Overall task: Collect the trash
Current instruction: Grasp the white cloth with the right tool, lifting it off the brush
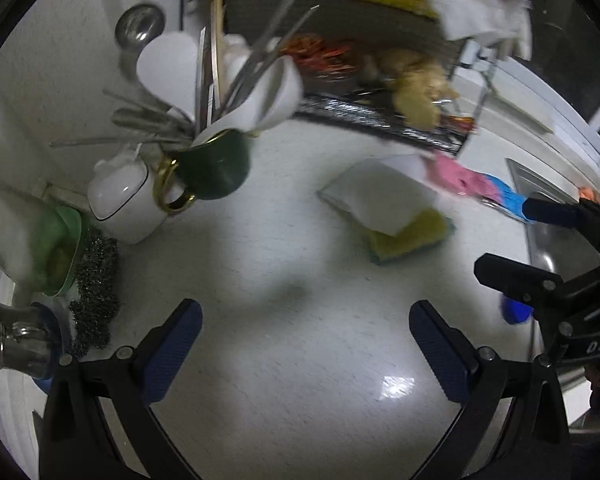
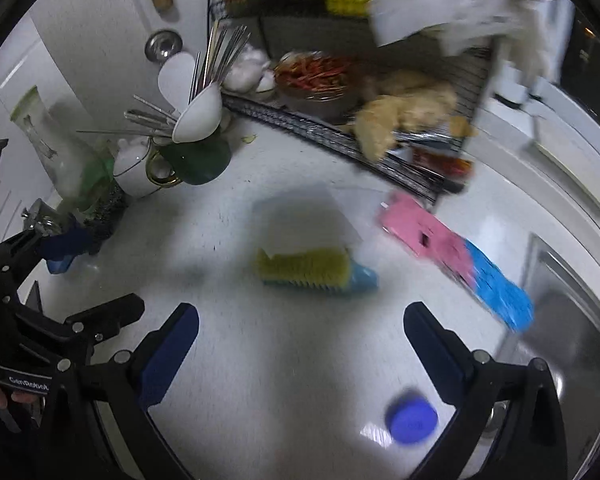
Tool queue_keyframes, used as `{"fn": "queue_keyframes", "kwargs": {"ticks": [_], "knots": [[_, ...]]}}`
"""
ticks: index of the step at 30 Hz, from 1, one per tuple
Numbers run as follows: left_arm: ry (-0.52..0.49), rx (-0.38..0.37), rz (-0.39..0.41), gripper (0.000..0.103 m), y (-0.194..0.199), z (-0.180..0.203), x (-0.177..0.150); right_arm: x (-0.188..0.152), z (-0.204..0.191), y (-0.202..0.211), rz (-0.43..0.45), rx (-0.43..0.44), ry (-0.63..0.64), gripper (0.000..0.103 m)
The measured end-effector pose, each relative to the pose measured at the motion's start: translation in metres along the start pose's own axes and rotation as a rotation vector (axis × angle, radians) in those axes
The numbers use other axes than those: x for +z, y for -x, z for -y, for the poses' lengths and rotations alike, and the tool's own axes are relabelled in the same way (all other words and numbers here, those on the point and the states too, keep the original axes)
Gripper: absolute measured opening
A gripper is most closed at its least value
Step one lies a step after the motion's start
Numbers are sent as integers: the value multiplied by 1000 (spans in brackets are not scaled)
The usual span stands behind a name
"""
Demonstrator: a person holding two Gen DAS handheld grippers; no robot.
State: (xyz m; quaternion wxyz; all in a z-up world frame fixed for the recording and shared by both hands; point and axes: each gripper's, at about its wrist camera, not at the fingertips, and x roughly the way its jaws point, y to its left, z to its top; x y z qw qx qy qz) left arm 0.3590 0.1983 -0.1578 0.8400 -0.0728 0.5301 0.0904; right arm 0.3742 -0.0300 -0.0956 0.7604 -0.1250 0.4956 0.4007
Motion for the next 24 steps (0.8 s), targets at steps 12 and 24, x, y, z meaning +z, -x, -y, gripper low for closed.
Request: {"fn": "queue_keyframes", "kwargs": {"ticks": [12, 24], "knots": [[59, 23, -58, 103, -56, -34, 17, 53, -1, -87, -97, 52, 77, 102], [68, 29, -110, 103, -81, -40, 14, 56, -6, -129, -193, 45, 155, 69]]}}
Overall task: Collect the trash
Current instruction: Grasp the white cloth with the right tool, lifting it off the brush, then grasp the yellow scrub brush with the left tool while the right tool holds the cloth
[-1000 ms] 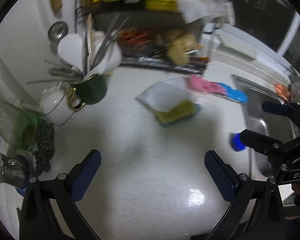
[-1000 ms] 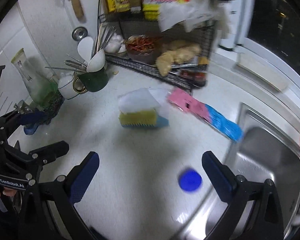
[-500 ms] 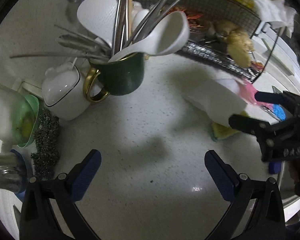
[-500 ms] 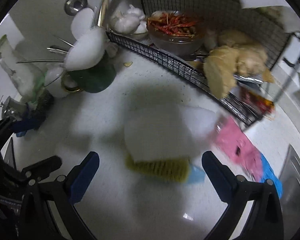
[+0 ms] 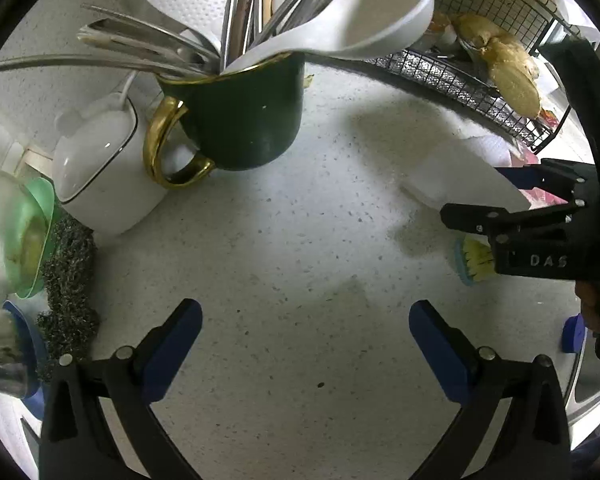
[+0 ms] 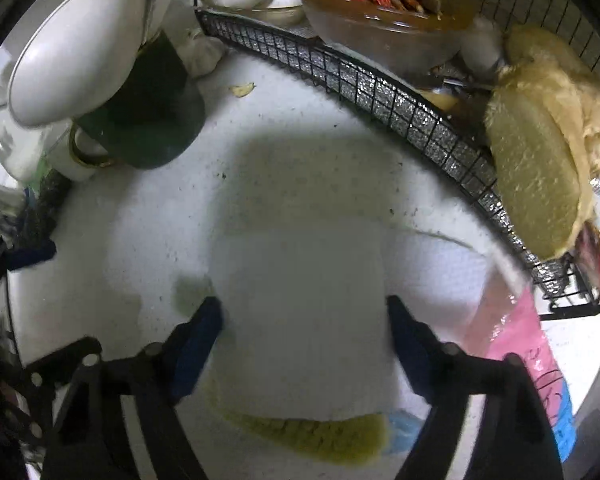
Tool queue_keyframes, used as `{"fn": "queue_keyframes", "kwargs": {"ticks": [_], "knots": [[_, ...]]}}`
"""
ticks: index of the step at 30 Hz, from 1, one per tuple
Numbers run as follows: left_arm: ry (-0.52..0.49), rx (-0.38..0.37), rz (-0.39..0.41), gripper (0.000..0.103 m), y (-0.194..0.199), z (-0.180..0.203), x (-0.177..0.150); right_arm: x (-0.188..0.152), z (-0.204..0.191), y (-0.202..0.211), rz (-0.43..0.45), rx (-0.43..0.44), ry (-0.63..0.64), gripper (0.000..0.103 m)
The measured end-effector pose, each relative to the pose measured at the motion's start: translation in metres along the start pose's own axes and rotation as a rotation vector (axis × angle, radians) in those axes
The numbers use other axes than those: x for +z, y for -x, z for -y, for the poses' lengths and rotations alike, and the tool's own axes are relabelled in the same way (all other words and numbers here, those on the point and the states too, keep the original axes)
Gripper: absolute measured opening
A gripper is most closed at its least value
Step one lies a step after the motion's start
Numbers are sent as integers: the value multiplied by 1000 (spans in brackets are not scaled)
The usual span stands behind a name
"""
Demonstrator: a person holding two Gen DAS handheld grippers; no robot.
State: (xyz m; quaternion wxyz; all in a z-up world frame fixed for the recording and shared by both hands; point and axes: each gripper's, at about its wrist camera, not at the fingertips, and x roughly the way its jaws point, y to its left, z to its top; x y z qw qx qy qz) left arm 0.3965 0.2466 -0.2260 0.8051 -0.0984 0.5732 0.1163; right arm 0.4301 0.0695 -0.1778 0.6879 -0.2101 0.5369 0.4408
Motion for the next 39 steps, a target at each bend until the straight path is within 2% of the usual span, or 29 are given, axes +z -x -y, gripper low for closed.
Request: {"fn": "queue_keyframes", "kwargs": {"ticks": [2, 3, 5, 6, 9, 15, 23, 27, 33, 39], "knots": [[-1, -2, 5, 103, 1, -5, -1, -5, -7, 3, 8, -32, 33, 44], [-2, -1, 9, 103, 3, -5, -2, -8, -10, 5, 8, -25, 42, 37], [-4, -5, 15, 103, 6, -6, -4, -13, -14, 7, -8, 10, 47, 12], [-7, -9, 18, 103, 8, -5, -6, -16, -16, 8, -22, 35, 39, 8], [-27, -16, 27, 103, 16, -1, -11, -31, -24, 11, -40, 75, 28, 6], [-108, -57, 52, 103, 37, 19, -15, -56, -27, 48, 30, 75, -22, 5], [-286, -146, 84, 103, 60, 71, -14, -79, 2, 116, 170, -21, -146, 5], [-379, -172, 77, 103, 54, 101, -11, -100, 21, 132, 191, -55, -218, 5], [-521, -217, 31, 103, 29, 130, -4, -117, 49, 121, 166, -101, -324, 5], [-619, -203, -16, 103, -1, 155, -1, -138, 64, 116, 137, -113, -389, 5]]}}
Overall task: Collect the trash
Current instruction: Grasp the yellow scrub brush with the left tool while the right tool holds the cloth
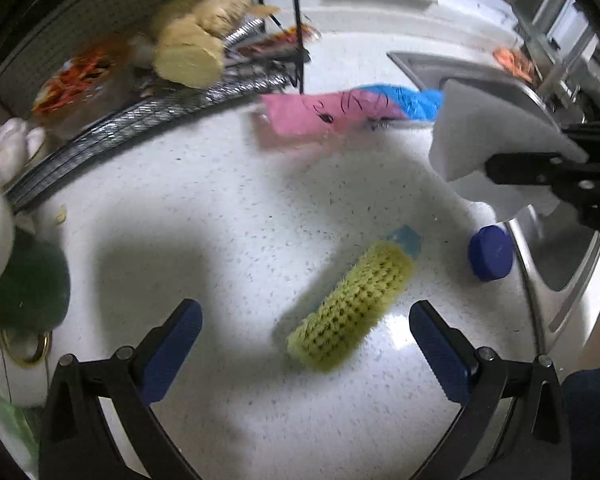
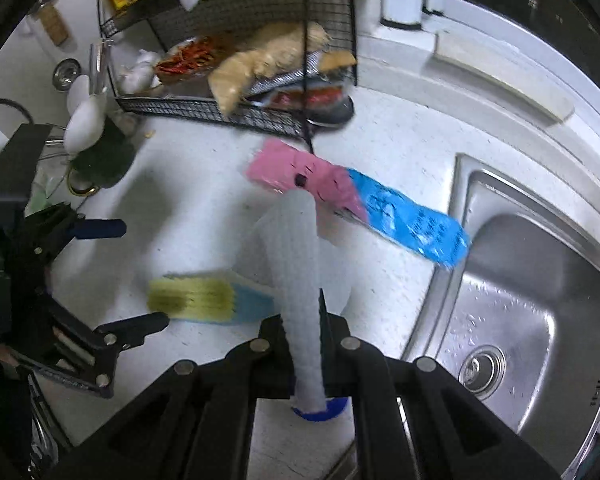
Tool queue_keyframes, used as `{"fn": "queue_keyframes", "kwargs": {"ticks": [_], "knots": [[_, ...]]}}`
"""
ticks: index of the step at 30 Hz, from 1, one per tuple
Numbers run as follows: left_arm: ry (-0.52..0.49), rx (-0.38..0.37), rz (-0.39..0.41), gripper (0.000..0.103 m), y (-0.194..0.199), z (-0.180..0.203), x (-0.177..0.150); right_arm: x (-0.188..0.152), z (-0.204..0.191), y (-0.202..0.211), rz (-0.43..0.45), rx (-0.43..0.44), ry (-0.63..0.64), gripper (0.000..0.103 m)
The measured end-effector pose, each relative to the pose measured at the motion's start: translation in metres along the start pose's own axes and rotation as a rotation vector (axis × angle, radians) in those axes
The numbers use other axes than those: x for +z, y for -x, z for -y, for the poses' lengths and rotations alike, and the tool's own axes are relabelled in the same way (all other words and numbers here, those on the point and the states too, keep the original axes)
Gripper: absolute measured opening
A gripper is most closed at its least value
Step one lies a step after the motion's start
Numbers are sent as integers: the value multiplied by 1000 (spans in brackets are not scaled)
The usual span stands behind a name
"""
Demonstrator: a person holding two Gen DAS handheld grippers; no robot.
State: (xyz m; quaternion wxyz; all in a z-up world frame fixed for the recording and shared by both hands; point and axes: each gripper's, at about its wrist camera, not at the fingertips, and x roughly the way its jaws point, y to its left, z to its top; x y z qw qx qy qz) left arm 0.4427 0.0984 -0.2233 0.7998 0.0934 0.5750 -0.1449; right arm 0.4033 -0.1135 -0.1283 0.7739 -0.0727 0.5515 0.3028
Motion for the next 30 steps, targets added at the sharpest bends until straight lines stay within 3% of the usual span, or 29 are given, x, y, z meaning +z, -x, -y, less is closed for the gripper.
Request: {"fn": "queue_keyframes", "kwargs": {"ticks": [10, 15, 17, 19, 24, 30], "knots": [[-86, -55, -58, 103, -39, 13, 9, -1, 16, -15, -20, 0, -28, 5], [-121, 3, -65, 88, -48, 24, 8, 0, 16, -15, -22, 6, -36, 5], [-123, -6, -55, 61, -43, 28, 8, 0, 18, -16, -22, 15, -49, 6], [-106, -26, -45, 45, -39, 31, 8, -1, 20, -17, -25, 25, -57, 6], [-19, -5, -46, 40, -34, 34, 2, -1, 13, -13, -16, 38, -35, 5], [119, 6, 2, 38, -1, 33, -1, -4, -1, -2, 5, 28, -7, 5]]}}
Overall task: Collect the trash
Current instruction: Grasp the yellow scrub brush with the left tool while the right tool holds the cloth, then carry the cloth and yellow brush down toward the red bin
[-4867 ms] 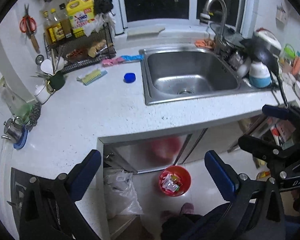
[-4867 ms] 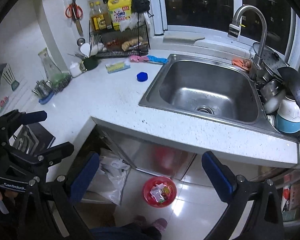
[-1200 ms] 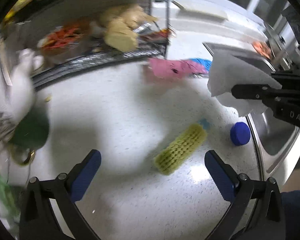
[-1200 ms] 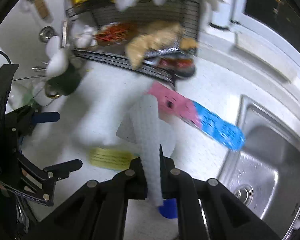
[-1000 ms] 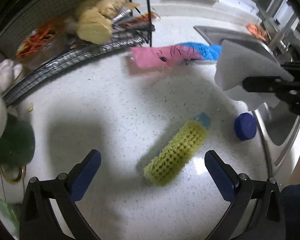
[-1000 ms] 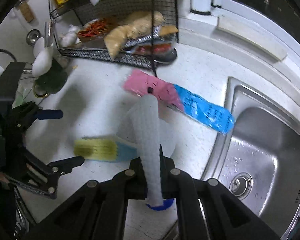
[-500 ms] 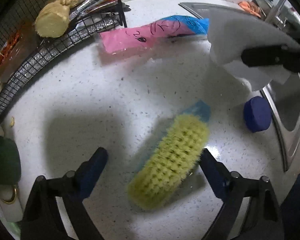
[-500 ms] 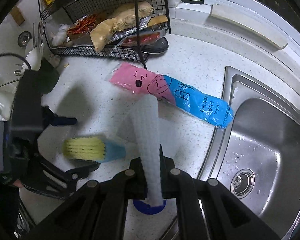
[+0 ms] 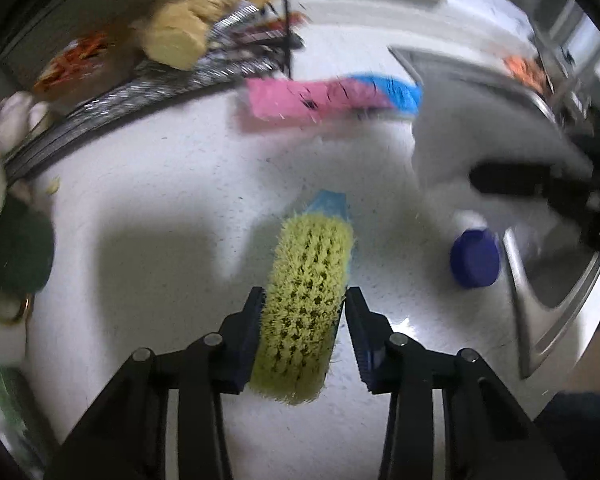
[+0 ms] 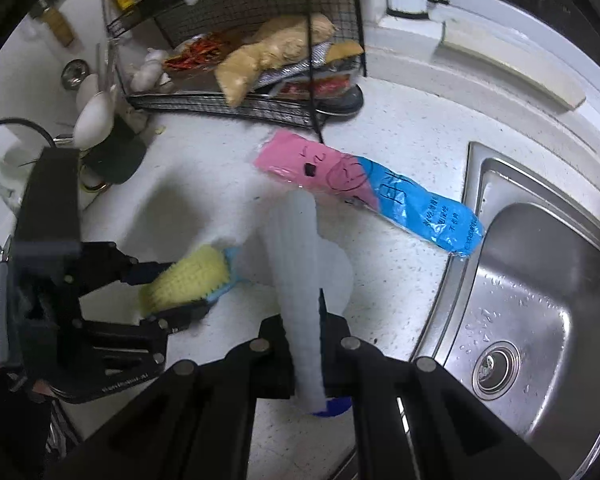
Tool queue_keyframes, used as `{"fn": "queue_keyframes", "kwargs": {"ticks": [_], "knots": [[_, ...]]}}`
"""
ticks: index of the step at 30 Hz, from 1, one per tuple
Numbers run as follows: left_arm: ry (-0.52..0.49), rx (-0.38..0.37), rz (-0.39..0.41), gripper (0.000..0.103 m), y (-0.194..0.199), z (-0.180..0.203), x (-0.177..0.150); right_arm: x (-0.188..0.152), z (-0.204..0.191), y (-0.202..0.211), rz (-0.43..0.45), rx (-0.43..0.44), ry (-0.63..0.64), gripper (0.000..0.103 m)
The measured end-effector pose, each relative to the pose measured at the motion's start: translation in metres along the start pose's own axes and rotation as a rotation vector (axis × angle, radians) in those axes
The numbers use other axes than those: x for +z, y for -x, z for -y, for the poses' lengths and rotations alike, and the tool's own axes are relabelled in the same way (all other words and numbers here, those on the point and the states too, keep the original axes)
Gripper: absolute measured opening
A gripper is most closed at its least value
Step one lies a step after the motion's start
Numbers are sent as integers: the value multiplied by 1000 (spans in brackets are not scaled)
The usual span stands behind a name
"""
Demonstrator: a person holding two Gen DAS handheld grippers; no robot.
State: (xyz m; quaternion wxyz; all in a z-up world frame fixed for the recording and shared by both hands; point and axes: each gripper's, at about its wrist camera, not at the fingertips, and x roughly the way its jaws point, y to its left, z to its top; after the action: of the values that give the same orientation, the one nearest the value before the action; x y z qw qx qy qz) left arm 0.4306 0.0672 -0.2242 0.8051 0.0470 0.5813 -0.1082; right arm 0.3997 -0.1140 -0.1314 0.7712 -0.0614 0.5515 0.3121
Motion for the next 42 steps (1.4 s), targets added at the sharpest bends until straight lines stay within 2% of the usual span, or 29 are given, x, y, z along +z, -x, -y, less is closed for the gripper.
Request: {"fn": "queue_keyframes", "kwargs": {"ticks": [6, 13, 21, 30, 42], "knots": [[92, 23, 76, 38, 49, 1, -10, -9, -12, 23, 35, 19, 20, 5], [103, 63, 145, 38, 96, 13, -20, -26, -22, 59, 95, 24, 47, 5], [94, 64, 208, 38, 136, 74, -46, -64, -22, 103, 161, 10, 66, 5], [42, 73, 254, 38, 165, 157, -97, -139, -13, 155, 227, -6, 50, 5], [13, 76, 264, 37, 186, 262, -198, -257, -2, 199, 261, -8, 60, 5]]}}
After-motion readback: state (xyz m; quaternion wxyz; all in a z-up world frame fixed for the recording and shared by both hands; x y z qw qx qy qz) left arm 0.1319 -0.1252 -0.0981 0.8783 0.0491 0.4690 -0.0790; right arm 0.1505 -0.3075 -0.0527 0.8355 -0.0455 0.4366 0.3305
